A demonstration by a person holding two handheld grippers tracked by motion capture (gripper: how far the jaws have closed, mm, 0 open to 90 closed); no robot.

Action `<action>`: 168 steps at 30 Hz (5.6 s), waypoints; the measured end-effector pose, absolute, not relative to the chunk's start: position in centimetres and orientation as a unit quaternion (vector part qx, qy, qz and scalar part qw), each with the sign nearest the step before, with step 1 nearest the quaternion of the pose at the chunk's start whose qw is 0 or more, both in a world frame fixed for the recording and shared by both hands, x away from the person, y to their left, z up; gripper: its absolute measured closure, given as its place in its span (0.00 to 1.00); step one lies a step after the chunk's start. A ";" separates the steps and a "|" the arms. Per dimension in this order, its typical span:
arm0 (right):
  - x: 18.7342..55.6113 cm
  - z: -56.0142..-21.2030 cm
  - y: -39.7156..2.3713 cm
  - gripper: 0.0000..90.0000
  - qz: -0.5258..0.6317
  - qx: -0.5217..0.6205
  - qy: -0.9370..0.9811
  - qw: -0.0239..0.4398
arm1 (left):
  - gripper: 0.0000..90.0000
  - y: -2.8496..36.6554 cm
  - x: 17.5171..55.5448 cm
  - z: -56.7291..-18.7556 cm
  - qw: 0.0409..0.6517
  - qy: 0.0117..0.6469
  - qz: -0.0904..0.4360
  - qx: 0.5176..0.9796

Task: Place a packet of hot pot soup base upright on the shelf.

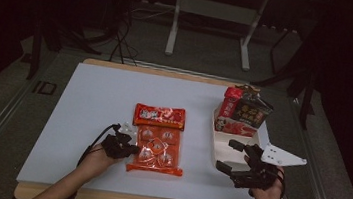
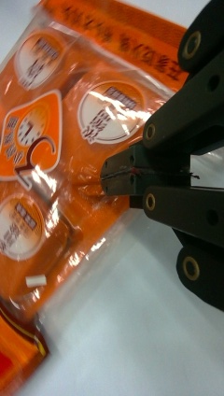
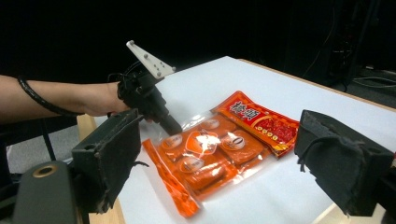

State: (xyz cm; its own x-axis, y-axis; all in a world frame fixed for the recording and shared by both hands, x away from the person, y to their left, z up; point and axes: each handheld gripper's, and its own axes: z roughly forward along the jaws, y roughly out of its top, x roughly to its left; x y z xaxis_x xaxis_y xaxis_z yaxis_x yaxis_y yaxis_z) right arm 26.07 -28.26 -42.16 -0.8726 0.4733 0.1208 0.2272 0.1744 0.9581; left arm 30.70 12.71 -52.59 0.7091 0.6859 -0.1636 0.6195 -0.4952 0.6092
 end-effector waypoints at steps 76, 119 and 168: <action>25.4 -42.1 -27.9 0.11 0.591 0.226 0.760 0.145 | 0.56 12.2 35.3 -48.2 0.467 0.342 0.061 0.813; 25.0 -42.6 -26.9 0.12 0.567 0.213 0.782 0.149 | 0.58 12.7 43.0 -54.4 0.414 0.439 0.032 0.797; 25.3 -42.5 -26.8 0.15 0.563 0.225 0.782 0.148 | 1.00 11.6 38.1 -46.0 0.476 0.341 0.073 0.807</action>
